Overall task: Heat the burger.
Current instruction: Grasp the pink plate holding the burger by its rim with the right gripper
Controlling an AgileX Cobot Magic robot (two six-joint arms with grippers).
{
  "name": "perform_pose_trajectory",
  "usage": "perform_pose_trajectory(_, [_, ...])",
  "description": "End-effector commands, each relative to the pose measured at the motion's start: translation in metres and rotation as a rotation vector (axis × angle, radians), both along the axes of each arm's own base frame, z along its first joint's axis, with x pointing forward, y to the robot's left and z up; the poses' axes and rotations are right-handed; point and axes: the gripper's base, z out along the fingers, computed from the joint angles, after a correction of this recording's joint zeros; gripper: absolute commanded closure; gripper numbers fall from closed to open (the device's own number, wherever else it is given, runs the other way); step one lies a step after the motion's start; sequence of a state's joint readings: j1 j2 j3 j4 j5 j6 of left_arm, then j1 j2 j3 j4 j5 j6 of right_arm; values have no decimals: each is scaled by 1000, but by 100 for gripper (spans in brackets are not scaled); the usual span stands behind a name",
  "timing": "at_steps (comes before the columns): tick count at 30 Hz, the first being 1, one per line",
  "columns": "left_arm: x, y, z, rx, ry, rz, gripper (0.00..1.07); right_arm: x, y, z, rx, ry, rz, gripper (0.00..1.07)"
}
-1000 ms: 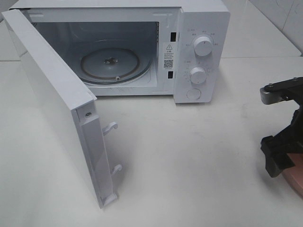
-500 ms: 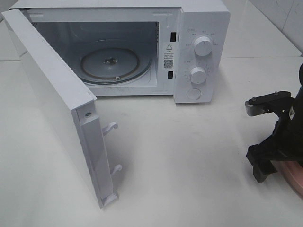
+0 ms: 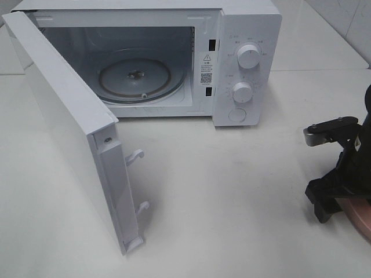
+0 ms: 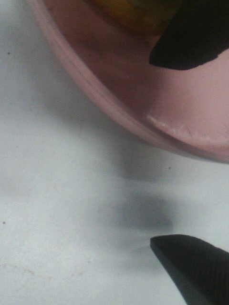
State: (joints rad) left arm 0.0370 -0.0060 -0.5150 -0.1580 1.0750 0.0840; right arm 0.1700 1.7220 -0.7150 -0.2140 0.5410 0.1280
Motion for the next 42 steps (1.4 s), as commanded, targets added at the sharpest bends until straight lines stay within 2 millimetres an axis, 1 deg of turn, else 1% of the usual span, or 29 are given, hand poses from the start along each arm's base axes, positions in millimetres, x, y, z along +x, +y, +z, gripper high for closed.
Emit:
perform_pose_trajectory(1, [-2, -1, 1, -4, -25, -7, 9, -8, -3, -11, 8, 2, 7, 20])
perform_pose_trajectory(9, [-2, -1, 1, -4, -25, -7, 9, -14, -3, -16, 15, 11, 3, 22])
perform_pose_trajectory(11, [-2, -1, 1, -4, -25, -7, 9, -16, -3, -17, 13, 18, 1, 26])
perform_pose_trajectory(12, [-2, -1, 1, -4, -25, -7, 9, -16, -3, -17, 13, 18, 1, 26])
perform_pose_trajectory(13, [-2, -1, 1, -4, -25, -7, 9, -17, -3, -17, 11, 22, -7, 33])
perform_pose_trajectory(14, [-2, -1, 1, -4, -25, -7, 9, -17, -4, -17, 10, 24, -24, 42])
perform_pose_trajectory(15, [-2, -1, 1, -4, -25, -7, 9, -17, -4, -17, 10, 24, -24, 42])
perform_pose_trajectory(16, [-2, -1, 1, -4, -25, -7, 9, -17, -4, -17, 6, 24, -34, 49])
perform_pose_trajectory(17, [-2, -1, 1, -4, -25, -7, 9, -17, -4, -17, 6, 24, -34, 49])
perform_pose_trajectory(18, [-2, -1, 1, -4, -25, -7, 9, -18, -5, -17, -3, 29, -58, 62])
perform_pose_trajectory(19, [-2, -1, 1, -4, -25, -7, 9, -18, -5, -17, -9, 31, -69, 70])
perform_pose_trajectory(20, [-2, -1, 1, -4, -25, -7, 9, -18, -5, -17, -9, 31, -69, 70])
perform_pose_trajectory(21, [-2, -1, 1, -4, -25, -7, 9, -19, -7, -17, -26, 34, -74, 87])
perform_pose_trajectory(22, [-2, -1, 1, -4, -25, -7, 9, -19, -8, -16, -36, 34, -73, 100])
perform_pose_trajectory(23, [-2, -1, 1, -4, -25, -7, 9, -19, -8, -16, -36, 34, -73, 100])
perform_pose_trajectory(24, [-2, -1, 1, -4, -25, -7, 9, -19, -8, -16, -40, 35, -69, 107])
perform_pose_trajectory(33, [-2, -1, 1, -4, -25, -7, 9, -19, -8, -15, -46, 36, -60, 107])
perform_pose_trajectory(38, [-2, -1, 1, -4, -25, -7, 9, -20, -10, -3, -69, 10, -72, 107])
perform_pose_trajectory(42, [-2, -1, 1, -4, -25, -7, 9, -22, -8, 0, -108, 3, -61, 107])
